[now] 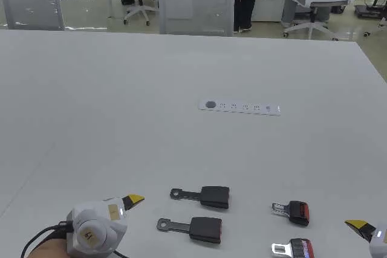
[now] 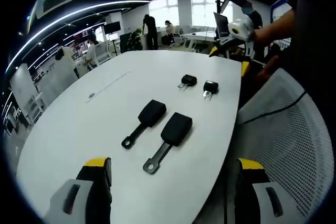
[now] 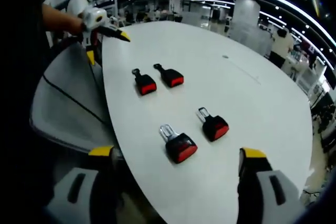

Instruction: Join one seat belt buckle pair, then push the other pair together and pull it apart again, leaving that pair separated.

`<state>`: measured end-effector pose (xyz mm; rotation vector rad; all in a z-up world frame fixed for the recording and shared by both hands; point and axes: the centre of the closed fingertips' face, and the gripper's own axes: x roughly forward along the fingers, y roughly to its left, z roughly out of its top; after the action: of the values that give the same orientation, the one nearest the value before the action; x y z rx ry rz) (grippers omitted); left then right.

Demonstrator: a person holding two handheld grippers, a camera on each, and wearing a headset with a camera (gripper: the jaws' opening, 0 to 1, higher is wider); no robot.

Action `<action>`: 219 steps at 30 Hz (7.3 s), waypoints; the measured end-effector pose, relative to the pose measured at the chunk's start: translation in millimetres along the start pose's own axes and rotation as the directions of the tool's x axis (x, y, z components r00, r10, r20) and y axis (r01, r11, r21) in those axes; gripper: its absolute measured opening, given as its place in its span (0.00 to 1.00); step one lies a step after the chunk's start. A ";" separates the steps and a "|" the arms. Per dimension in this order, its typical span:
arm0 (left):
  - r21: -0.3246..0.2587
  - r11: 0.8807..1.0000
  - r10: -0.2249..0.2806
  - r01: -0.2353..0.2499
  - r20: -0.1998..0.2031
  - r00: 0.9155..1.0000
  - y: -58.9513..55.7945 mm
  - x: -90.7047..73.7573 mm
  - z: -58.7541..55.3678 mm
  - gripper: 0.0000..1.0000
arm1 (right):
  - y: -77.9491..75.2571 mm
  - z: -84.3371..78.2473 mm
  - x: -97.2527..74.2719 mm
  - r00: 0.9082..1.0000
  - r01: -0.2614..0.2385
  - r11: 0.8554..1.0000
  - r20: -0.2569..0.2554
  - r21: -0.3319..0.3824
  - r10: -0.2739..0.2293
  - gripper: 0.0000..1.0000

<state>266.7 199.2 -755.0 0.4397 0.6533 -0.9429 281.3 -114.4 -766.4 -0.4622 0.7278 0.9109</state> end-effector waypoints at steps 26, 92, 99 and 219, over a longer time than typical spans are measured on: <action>0.012 1.000 -0.021 0.021 -0.005 1.000 -14.6 4.9 -1.7 0.99 | 13.6 2.3 0.1 1.000 0.001 1.000 0.010 0.000 -0.001 0.99; 0.017 1.000 0.010 -0.010 -0.004 1.000 2.1 10.7 3.2 0.92 | 7.0 7.8 -12.5 0.998 0.060 0.998 0.017 0.028 -0.061 0.96; 0.055 0.998 -0.004 0.006 -0.039 0.999 0.5 22.9 1.0 0.93 | 6.7 6.2 -12.5 0.999 0.050 0.999 0.002 0.018 -0.050 0.91; 0.296 0.901 -0.194 0.317 -0.381 0.904 -6.2 138.7 -4.7 0.33 | 6.2 -38.1 88.3 0.888 -0.390 0.854 -0.385 -0.345 0.250 0.35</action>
<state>318.3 116.1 -853.6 0.8676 0.8789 -1.2615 297.8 -87.6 -857.4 -0.9048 0.9377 1.3402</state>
